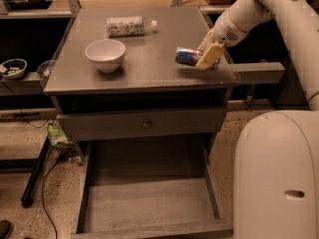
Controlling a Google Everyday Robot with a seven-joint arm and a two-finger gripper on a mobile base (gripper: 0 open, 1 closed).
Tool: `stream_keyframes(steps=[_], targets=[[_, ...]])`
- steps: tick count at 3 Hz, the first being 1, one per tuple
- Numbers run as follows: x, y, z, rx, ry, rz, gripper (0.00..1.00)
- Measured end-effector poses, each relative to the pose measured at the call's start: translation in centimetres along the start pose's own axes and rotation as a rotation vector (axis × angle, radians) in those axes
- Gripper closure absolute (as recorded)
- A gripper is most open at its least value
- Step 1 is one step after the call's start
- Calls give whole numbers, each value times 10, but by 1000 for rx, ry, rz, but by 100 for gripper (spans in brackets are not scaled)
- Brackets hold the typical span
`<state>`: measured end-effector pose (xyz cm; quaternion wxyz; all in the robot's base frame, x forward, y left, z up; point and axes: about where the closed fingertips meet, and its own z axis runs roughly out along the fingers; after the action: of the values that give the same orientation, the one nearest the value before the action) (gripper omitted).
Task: Pick redbull can from middle drawer and place on counter
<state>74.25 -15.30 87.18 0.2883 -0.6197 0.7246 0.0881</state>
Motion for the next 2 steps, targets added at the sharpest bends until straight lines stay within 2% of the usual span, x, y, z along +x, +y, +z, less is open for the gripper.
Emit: stream_keyframes(steps=[2], targets=[[5,-3,41,-59,12,17,100]])
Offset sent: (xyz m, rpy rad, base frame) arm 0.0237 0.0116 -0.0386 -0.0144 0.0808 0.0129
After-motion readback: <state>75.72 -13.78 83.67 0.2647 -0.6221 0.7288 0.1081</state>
